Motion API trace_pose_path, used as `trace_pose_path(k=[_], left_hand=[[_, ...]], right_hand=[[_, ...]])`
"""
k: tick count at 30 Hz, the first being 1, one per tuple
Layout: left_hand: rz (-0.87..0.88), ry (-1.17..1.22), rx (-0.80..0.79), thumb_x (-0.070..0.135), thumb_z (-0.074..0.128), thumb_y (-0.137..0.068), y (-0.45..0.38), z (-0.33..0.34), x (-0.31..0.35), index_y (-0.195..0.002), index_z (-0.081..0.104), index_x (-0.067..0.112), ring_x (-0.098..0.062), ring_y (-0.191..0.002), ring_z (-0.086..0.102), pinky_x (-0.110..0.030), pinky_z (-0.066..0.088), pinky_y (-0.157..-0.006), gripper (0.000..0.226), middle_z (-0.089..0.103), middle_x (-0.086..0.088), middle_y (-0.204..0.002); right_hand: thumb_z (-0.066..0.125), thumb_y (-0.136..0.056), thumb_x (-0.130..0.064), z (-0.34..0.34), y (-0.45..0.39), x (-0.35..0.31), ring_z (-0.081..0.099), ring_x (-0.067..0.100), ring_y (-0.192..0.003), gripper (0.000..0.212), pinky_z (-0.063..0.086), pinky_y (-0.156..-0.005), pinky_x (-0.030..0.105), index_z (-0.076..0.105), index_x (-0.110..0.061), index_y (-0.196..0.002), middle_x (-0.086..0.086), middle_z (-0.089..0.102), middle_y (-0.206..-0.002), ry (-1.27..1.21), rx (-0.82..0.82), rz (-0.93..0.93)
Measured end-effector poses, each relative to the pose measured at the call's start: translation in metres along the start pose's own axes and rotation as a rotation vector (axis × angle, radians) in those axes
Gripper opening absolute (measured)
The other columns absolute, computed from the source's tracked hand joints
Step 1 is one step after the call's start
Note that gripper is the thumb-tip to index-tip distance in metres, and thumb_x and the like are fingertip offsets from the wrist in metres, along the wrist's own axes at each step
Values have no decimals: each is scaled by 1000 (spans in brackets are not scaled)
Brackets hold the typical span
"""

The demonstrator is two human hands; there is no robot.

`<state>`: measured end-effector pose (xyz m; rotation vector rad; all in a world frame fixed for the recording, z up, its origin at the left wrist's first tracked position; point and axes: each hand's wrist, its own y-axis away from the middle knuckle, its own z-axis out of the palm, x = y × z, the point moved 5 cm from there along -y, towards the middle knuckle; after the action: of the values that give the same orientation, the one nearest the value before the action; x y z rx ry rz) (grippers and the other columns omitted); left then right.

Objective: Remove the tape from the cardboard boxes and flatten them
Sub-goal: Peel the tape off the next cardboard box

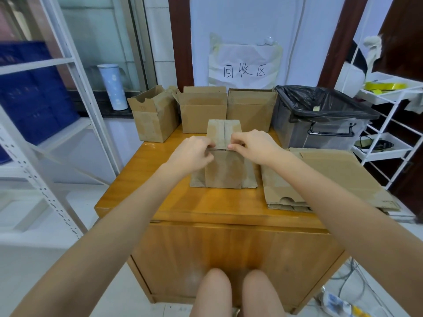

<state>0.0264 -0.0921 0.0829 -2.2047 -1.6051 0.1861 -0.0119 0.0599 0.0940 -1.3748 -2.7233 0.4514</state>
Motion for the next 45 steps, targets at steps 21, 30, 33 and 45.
trace_pose_path(k=[21,30,33,45], left_hand=[[-326,210,85,25,55,-93,20,24,-14,-128,48,9,-25,-92,64,-38,53,-77,39,67,-6,-106],[-226,69,-57,16,56,-91,10,15,-16,-118,54,5,-26,-90,63,-41,54,-77,30,67,-9,-100],[-193,138,-104,19,57,-93,11,12,-19,-128,53,8,-23,-97,64,-38,54,-82,37,67,-7,-110],[-377,314,-64,51,64,-85,29,45,-26,-123,45,12,-22,-103,62,-38,53,-82,58,58,-5,-125]], right_hand=[[46,-98,-44,-2,3,-1,62,21,-100,31,49,-82,33,64,-21,-107,1,68,-107,-72,-25,24],[47,-97,-46,-3,2,-3,62,21,-96,31,50,-81,34,64,-22,-107,1,68,-104,-41,-47,25],[47,-97,-46,-3,2,-2,62,20,-96,32,51,-82,34,64,-21,-106,1,68,-104,-50,-55,28],[47,-98,-43,-5,4,-1,61,20,-100,30,48,-81,32,65,-21,-106,1,67,-105,-104,-56,44]])
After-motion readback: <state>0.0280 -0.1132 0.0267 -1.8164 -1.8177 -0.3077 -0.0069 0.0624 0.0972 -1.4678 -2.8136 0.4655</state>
